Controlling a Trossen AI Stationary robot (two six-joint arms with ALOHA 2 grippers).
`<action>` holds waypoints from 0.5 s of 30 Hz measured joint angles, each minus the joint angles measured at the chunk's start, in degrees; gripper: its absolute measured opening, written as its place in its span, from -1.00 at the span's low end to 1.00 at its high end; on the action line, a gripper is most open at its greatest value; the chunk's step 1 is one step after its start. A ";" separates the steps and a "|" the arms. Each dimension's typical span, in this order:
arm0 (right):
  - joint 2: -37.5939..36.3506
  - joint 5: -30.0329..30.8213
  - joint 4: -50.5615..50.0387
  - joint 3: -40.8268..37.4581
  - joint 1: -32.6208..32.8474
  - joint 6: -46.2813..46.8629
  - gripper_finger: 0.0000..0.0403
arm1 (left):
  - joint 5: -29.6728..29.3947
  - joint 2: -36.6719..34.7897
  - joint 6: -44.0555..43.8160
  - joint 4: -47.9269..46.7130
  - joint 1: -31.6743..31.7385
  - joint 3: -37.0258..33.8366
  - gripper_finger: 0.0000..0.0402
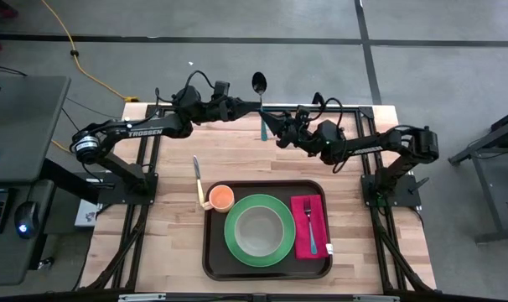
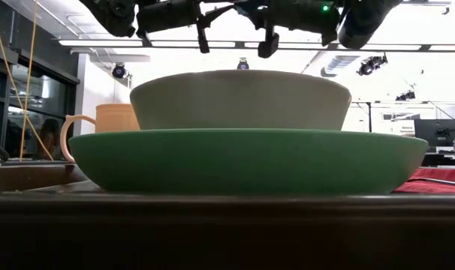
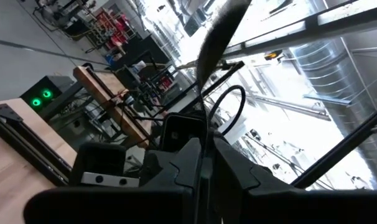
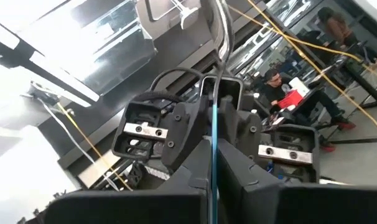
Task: Set up tray
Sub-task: Put the blue spoon on top of the red napkin to the left of the blue fork on the black tray
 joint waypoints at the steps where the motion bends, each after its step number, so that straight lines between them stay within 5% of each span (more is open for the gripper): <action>1: 0.27 -0.19 -0.02 0.28 0.01 0.04 -1.00 | 0.04 0.00 0.07 -0.07 0.00 0.00 -0.63; 15: 0.31 -0.65 -0.16 0.55 0.04 0.57 -1.00 | 0.67 0.00 1.01 -0.71 -0.01 0.00 -0.63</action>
